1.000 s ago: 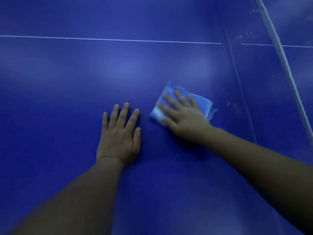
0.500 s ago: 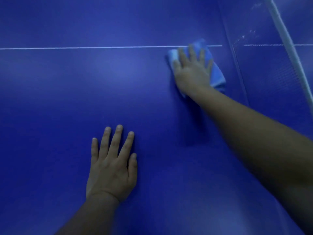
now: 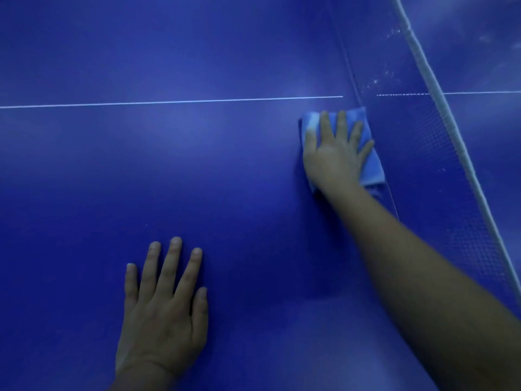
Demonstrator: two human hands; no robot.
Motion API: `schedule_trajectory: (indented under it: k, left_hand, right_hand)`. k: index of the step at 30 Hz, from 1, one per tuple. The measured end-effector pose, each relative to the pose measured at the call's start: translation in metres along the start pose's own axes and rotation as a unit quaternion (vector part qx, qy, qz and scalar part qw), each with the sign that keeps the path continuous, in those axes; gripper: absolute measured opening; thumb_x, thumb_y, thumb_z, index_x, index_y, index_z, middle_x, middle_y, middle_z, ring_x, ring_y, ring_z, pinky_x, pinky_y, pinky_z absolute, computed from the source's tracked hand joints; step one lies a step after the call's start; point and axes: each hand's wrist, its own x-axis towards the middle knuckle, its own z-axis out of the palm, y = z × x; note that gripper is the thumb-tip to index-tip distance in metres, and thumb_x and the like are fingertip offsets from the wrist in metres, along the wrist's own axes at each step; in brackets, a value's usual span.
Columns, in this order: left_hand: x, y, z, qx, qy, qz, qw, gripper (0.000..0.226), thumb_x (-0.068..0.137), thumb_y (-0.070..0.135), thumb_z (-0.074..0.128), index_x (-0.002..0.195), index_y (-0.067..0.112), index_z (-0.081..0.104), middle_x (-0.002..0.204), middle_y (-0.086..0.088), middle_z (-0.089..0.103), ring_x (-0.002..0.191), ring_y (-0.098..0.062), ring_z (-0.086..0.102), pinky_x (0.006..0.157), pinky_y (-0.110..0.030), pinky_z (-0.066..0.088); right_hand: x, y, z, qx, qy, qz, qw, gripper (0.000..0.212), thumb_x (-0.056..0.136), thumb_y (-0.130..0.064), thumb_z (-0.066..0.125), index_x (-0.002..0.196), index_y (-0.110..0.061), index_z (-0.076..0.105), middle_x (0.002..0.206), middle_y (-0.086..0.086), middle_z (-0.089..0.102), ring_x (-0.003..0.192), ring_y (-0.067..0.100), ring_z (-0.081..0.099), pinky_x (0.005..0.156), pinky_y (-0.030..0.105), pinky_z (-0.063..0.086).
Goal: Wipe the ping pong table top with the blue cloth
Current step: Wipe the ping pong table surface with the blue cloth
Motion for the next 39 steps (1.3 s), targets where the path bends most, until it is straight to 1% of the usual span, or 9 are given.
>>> schedule_trajectory:
  k: [4, 9, 14, 17, 23, 26, 32, 35, 39]
  left_hand:
    - [0.000, 0.000, 0.001, 0.005, -0.001, 0.004, 1.000, 0.066, 0.101, 0.051, 0.013, 0.145, 0.014, 0.045, 0.157, -0.012, 0.034, 0.147, -0.037, 0.025, 0.117, -0.061, 0.013]
    - [-0.001, 0.003, 0.000, 0.012, 0.004, -0.003, 1.000, 0.062, 0.091, 0.041, 0.034, 0.145, 0.013, 0.047, 0.156, -0.012, 0.035, 0.147, -0.035, 0.022, 0.117, -0.057, 0.009]
    - [0.000, 0.005, -0.004, 0.009, -0.005, -0.006, 1.000, 0.061, 0.091, 0.040, 0.034, 0.145, 0.014, 0.045, 0.155, -0.014, 0.037, 0.146, -0.037, 0.024, 0.117, -0.060, 0.011]
    - [0.000, 0.005, -0.004, 0.005, -0.008, -0.010, 1.000, 0.061, 0.091, 0.041, 0.033, 0.145, 0.014, 0.046, 0.156, -0.014, 0.037, 0.147, -0.037, 0.024, 0.117, -0.060, 0.011]
    - [-0.001, 0.002, 0.001, 0.018, 0.001, 0.000, 1.000, 0.061, 0.092, 0.041, 0.034, 0.147, 0.015, 0.043, 0.157, -0.012, 0.034, 0.148, -0.035, 0.021, 0.118, -0.057, 0.009]
    - [-0.001, 0.002, 0.003, 0.020, 0.003, -0.003, 1.000, 0.061, 0.094, 0.042, 0.032, 0.148, 0.015, 0.043, 0.158, -0.012, 0.033, 0.149, -0.035, 0.020, 0.119, -0.057, 0.008]
    - [-0.002, 0.003, 0.002, 0.026, -0.007, -0.011, 1.000, 0.062, 0.093, 0.042, 0.032, 0.147, 0.015, 0.045, 0.158, -0.014, 0.034, 0.148, -0.037, 0.021, 0.119, -0.058, 0.008]
    - [-0.002, 0.003, 0.002, 0.021, -0.010, -0.012, 1.000, 0.062, 0.094, 0.043, 0.031, 0.148, 0.015, 0.044, 0.159, -0.013, 0.032, 0.149, -0.035, 0.018, 0.119, -0.057, 0.007]
    - [-0.001, 0.002, 0.004, 0.027, 0.003, -0.005, 1.000, 0.062, 0.095, 0.044, 0.030, 0.147, 0.014, 0.045, 0.158, -0.013, 0.032, 0.149, -0.035, 0.018, 0.119, -0.054, 0.004]
  right_hand:
    - [0.012, -0.036, 0.006, 0.009, -0.023, -0.077, 0.997, 0.063, 0.099, -0.054, 0.019, 0.157, -0.031, 0.021, 0.167, 0.000, 0.010, 0.153, 0.035, -0.001, 0.118, 0.059, -0.007]
    - [0.085, -0.041, -0.005, 0.009, -0.042, -0.062, 0.997, 0.062, 0.099, -0.057, 0.018, 0.158, -0.036, 0.019, 0.168, -0.003, 0.008, 0.154, 0.032, -0.001, 0.120, 0.058, -0.005]
    - [-0.047, 0.055, -0.009, 0.029, -0.006, 0.002, 1.000, 0.063, 0.098, -0.060, 0.015, 0.157, -0.038, 0.018, 0.167, -0.004, 0.010, 0.154, 0.029, 0.002, 0.121, 0.056, -0.001]
    - [-0.106, 0.057, 0.001, -0.010, -0.013, 0.010, 1.000, 0.064, 0.098, -0.057, 0.011, 0.158, -0.036, 0.013, 0.168, 0.000, 0.006, 0.153, 0.032, -0.001, 0.119, 0.057, -0.005]
    - [0.022, -0.054, 0.002, 0.038, -0.030, -0.105, 0.993, 0.058, 0.101, -0.053, 0.023, 0.156, -0.036, 0.026, 0.167, -0.001, 0.014, 0.153, 0.034, 0.003, 0.119, 0.060, -0.003]
    - [0.056, -0.044, -0.004, 0.028, -0.037, -0.064, 0.997, 0.060, 0.100, -0.055, 0.021, 0.157, -0.037, 0.023, 0.168, -0.002, 0.011, 0.153, 0.033, 0.001, 0.120, 0.060, -0.003]
    - [-0.136, 0.075, -0.009, 0.015, -0.012, 0.058, 0.998, 0.060, 0.101, -0.057, 0.015, 0.158, -0.038, 0.013, 0.168, -0.002, 0.005, 0.154, 0.029, -0.002, 0.121, 0.058, -0.001]
    - [-0.145, 0.035, 0.002, 0.006, -0.024, 0.017, 1.000, 0.059, 0.101, -0.053, 0.022, 0.158, -0.035, 0.019, 0.168, -0.001, 0.008, 0.154, 0.033, 0.001, 0.120, 0.059, -0.003]
    - [-0.038, -0.040, 0.006, 0.039, -0.023, -0.082, 0.996, 0.056, 0.101, -0.052, 0.027, 0.155, -0.036, 0.029, 0.166, -0.003, 0.016, 0.153, 0.031, 0.005, 0.119, 0.058, -0.002]
